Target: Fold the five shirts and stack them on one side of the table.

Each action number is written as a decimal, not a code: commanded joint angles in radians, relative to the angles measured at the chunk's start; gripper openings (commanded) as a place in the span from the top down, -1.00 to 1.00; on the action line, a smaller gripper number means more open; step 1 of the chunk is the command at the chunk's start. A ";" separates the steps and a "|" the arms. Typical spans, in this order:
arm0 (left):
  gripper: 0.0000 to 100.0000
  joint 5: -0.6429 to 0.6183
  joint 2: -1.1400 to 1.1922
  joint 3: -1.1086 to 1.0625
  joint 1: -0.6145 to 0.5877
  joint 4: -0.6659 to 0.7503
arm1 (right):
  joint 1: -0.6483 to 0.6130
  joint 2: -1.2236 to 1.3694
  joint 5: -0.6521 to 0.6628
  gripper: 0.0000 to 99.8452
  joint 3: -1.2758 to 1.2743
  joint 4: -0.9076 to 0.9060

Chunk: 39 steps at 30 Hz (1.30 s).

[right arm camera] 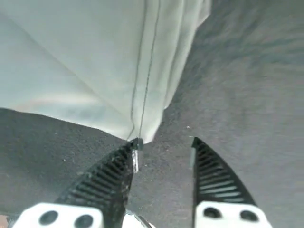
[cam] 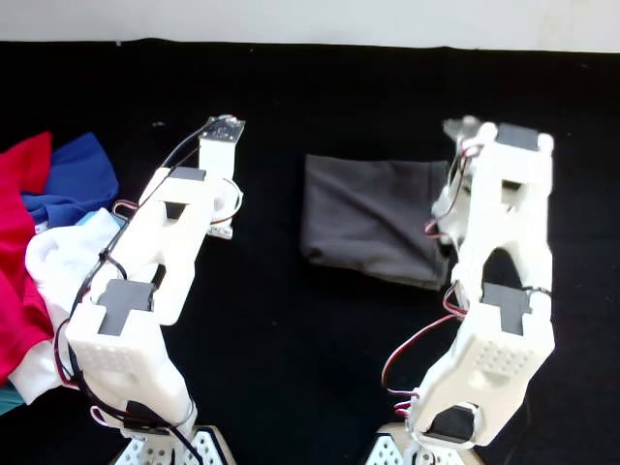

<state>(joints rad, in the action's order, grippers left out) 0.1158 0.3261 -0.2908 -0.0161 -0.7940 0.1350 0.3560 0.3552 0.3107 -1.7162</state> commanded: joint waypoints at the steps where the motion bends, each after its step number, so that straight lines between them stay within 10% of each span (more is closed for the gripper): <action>1: 0.98 0.005 0.007 0.031 -0.005 0.003 | 0.036 -0.013 0.003 0.66 0.275 -0.044; 8: 0.98 0.006 0.007 0.031 -0.005 0.003 | 0.004 0.105 -0.100 1.00 0.504 0.071; 28: 0.98 0.006 0.007 0.031 -0.005 0.003 | 0.019 0.722 -0.094 0.94 0.883 0.429; 39: 0.98 0.006 0.007 0.031 -0.005 0.003 | 0.041 0.662 -0.095 0.90 1.135 0.228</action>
<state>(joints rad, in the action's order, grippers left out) 0.1158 0.3261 -0.2908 -0.0161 -0.7940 0.1626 1.1001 0.2647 1.3648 -1.4154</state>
